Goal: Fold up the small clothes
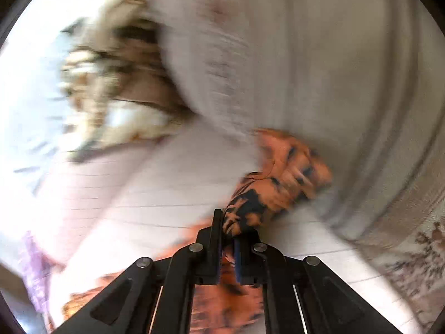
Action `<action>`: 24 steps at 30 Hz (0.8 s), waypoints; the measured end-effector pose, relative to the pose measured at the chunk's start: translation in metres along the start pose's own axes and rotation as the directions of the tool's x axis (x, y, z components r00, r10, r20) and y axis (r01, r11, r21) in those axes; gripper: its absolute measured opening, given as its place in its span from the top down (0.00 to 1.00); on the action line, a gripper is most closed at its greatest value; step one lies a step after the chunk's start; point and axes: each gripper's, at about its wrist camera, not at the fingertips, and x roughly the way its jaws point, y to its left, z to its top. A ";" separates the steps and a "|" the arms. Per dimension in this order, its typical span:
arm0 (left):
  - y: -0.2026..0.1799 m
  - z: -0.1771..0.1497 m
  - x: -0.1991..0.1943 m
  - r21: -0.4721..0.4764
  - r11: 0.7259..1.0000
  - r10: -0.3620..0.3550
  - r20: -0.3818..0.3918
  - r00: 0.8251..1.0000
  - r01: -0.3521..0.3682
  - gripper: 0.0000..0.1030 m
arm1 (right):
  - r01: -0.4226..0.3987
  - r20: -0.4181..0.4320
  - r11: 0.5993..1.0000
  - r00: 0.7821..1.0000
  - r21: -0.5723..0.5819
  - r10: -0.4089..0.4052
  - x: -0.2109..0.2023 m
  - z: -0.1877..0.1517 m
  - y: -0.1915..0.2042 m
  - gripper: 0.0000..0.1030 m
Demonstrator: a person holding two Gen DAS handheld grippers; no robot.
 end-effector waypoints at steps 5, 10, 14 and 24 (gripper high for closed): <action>0.003 -0.002 -0.004 0.001 1.000 -0.004 0.005 1.000 0.004 0.00 | -0.350 0.039 0.933 0.934 -0.086 0.354 -0.066 -0.016 0.113 0.94; 0.002 -0.003 -0.004 0.004 1.000 -0.003 0.005 1.000 0.003 0.00 | -0.574 -0.063 0.785 0.814 -0.232 0.577 -0.112 -0.097 0.240 0.94; 0.002 -0.002 -0.004 0.004 1.000 -0.002 0.005 1.000 0.002 0.00 | -0.660 -0.271 0.691 0.751 -0.295 0.602 -0.095 -0.214 0.324 0.90; 0.000 -0.002 -0.003 0.011 1.000 0.007 0.003 1.000 -0.007 0.00 | -0.591 -0.595 0.725 0.740 -0.354 0.313 0.009 -0.378 0.340 0.30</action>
